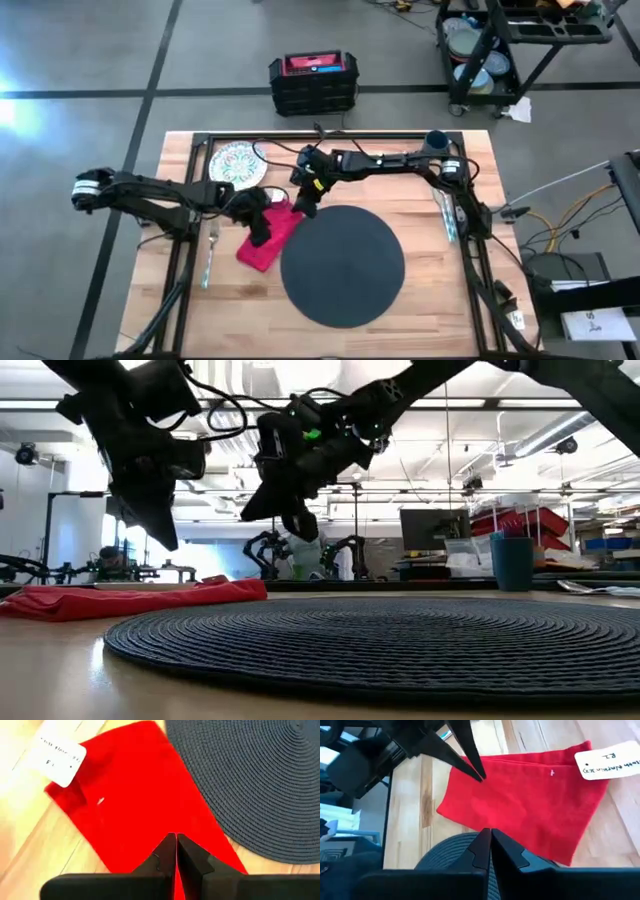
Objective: Set table place
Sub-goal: Move the red napkin to the left of the black placemat
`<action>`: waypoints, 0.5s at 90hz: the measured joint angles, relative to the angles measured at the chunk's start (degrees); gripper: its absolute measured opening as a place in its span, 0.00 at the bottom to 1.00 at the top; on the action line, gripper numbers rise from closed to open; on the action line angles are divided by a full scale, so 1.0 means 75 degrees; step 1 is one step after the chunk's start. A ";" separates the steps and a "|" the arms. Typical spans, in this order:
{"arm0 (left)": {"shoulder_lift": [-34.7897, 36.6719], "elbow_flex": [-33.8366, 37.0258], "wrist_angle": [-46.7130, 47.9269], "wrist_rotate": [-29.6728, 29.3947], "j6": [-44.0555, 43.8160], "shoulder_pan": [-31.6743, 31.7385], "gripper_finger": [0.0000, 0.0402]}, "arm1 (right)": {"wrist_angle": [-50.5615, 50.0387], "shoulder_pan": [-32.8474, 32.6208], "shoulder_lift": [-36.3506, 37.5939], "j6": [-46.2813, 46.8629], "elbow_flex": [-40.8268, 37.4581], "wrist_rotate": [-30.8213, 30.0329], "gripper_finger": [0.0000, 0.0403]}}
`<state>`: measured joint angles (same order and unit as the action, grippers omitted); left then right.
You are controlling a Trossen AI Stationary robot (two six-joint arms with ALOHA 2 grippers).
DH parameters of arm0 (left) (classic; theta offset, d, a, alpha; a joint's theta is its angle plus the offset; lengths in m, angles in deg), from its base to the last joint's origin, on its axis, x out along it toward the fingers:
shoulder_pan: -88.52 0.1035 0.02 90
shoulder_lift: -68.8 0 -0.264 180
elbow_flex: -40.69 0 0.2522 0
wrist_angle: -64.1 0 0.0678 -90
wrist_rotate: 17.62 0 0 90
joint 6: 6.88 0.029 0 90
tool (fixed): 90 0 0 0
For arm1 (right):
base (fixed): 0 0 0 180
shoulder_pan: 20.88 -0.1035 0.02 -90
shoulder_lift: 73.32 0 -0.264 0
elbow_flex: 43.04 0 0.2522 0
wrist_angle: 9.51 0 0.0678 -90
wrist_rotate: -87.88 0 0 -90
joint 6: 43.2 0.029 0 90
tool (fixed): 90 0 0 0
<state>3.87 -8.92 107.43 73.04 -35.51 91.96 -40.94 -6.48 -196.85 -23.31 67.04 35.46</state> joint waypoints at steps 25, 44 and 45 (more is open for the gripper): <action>0.0051 0.0003 0.1100 -0.0214 -0.0128 0.0039 0.00 | 0.0051 -0.0042 -0.0226 0.0310 0.0000 0.0050 0.00; 0.0493 0.0317 0.1407 0.0090 -0.0062 0.0064 0.00 | 0.0745 -0.0092 -0.0695 0.1161 0.0000 -0.0076 0.00; 0.0539 0.0346 0.1390 0.0121 -0.0069 0.0064 0.00 | 0.0769 -0.0098 -0.0712 0.1214 0.0000 -0.0077 0.00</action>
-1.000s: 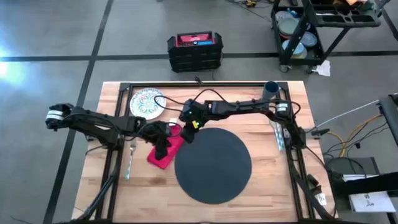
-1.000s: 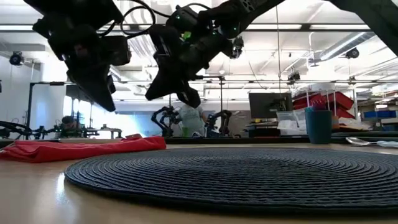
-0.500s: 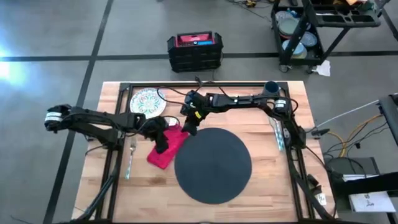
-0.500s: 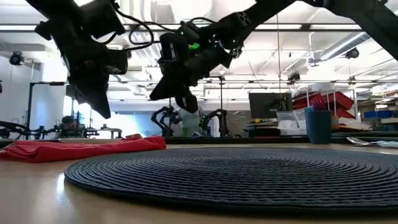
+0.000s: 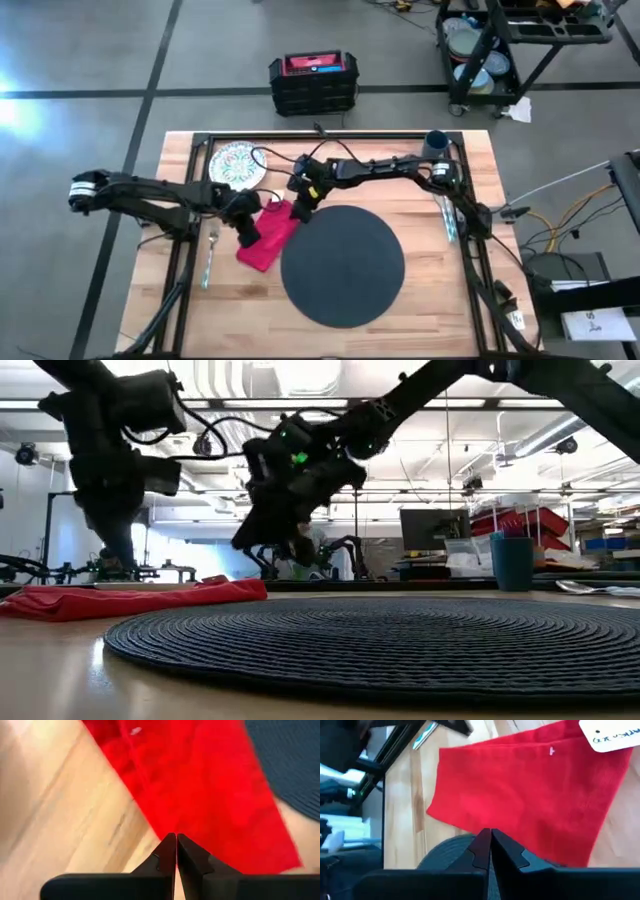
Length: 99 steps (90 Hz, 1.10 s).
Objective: Set table place
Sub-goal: Move the red napkin to the left of the black placemat
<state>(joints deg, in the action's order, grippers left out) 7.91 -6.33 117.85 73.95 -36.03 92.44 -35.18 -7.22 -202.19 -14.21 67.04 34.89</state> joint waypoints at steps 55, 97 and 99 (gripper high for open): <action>0.1756 0.1209 -0.0916 0.0094 -0.0483 0.0027 0.00 | -0.0793 -0.0072 -0.0031 0.0057 0.0099 -0.1680 0.00; 0.0609 0.1356 -0.1546 0.0490 -0.0148 0.0428 0.00 | -0.0837 -0.0080 -0.0060 0.0124 0.0100 -0.1268 0.00; 0.0594 0.1356 -0.1545 0.0505 -0.0123 0.0428 0.00 | -0.0828 -0.0073 -0.0079 0.0126 0.0104 -0.1272 0.00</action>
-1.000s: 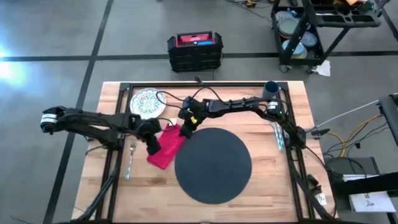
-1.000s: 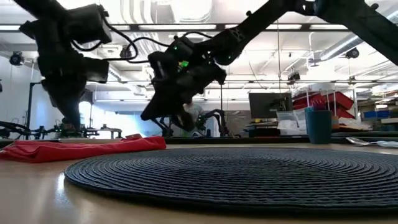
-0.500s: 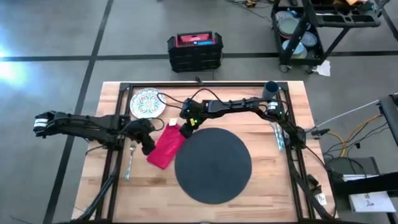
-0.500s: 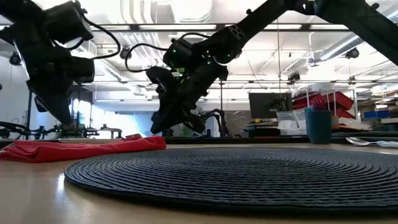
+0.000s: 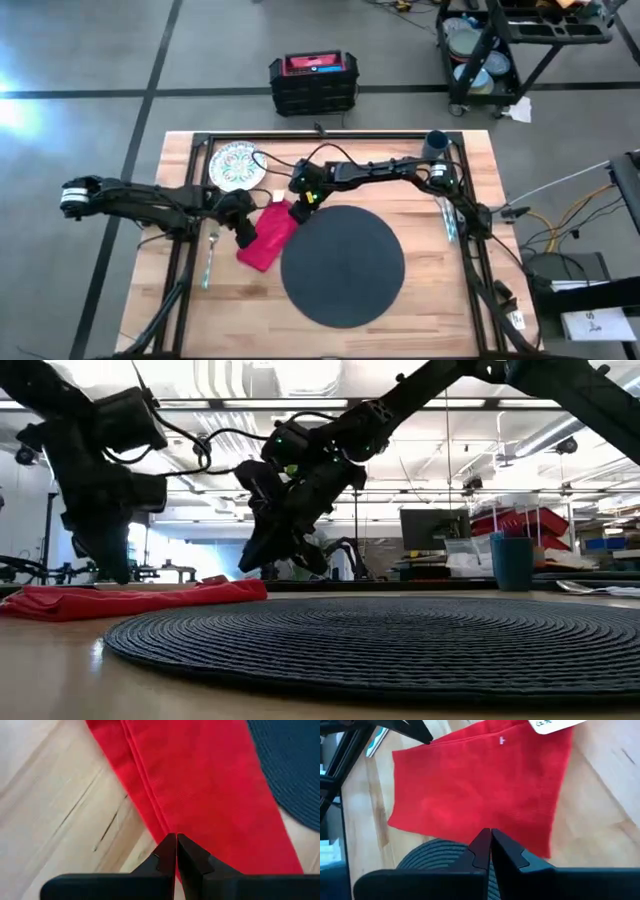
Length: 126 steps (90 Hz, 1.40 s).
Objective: Set table place
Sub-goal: Move the red napkin to the left of the black placemat
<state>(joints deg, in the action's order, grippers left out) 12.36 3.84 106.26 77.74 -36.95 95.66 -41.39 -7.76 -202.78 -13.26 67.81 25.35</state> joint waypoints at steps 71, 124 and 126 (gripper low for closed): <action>-0.0263 -0.0466 -0.0523 0.1170 0.2531 -0.0088 0.00 | -0.1458 -0.0039 -0.0284 -0.0562 0.1020 -0.0481 0.00; -0.3797 -0.2908 0.0348 0.0002 0.7232 0.0760 0.00 | -0.1597 -0.0772 0.0144 -0.0301 0.0020 -0.1496 0.00; -0.3841 -0.2952 0.0299 -0.0007 0.7306 0.0824 0.00 | -0.1573 -0.0791 0.0186 -0.0295 -0.0092 -0.1519 0.00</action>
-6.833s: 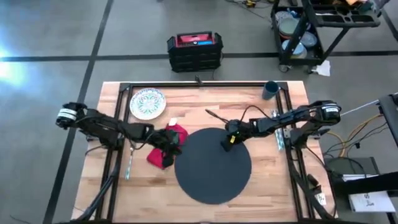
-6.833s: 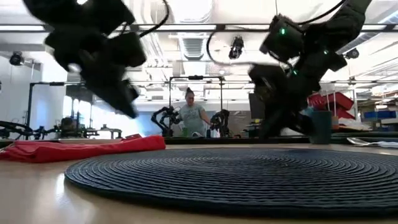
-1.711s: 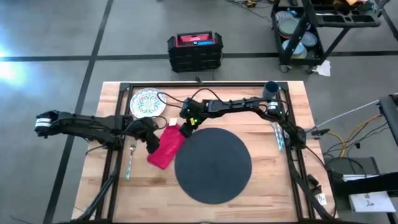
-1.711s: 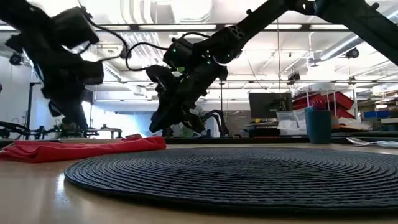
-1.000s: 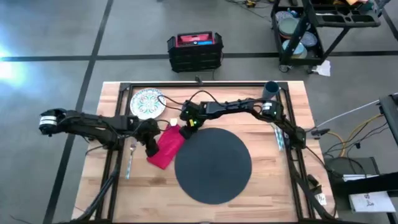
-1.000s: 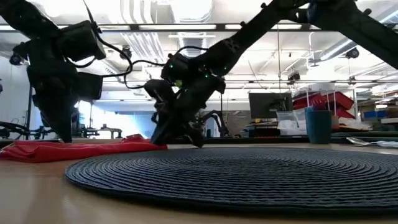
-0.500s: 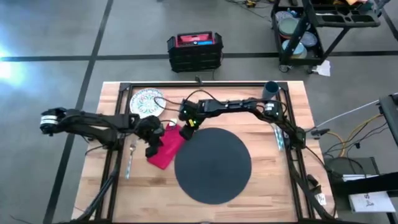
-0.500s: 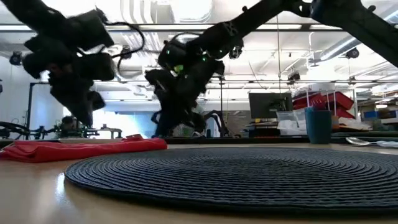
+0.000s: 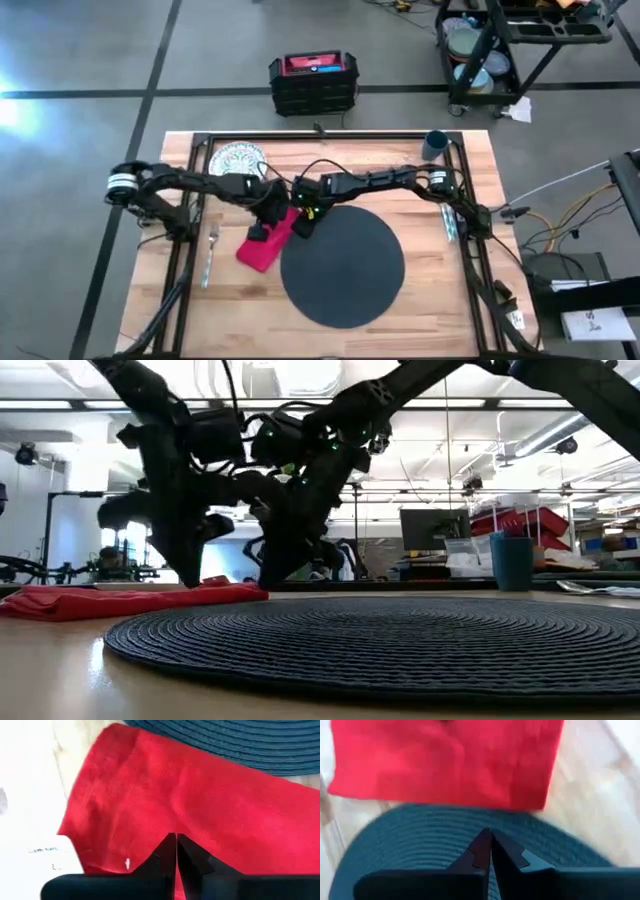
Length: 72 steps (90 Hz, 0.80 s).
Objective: Set table place
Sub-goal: Move the red napkin to the left of the black placemat
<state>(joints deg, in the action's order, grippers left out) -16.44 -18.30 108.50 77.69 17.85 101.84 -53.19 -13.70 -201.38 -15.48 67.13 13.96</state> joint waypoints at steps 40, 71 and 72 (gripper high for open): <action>-0.0174 0.0393 0.1833 0.0825 0.0014 0.1020 0.00 | 0.1674 -0.0227 0.1271 0.1007 -0.2252 -0.0435 0.00; 0.0327 0.0443 0.1929 0.1145 -0.0356 -0.0041 0.00 | 0.2381 -0.0364 0.1707 0.1483 -0.2976 -0.0723 0.00; 0.0326 0.0431 0.1884 0.1089 -0.0381 -0.0043 0.00 | 0.2434 -0.0373 0.1702 0.1508 -0.2976 -0.0743 0.00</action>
<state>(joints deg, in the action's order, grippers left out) -14.00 -15.06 122.64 85.85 14.99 101.52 -34.93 -16.50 -188.61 -4.17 44.81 8.39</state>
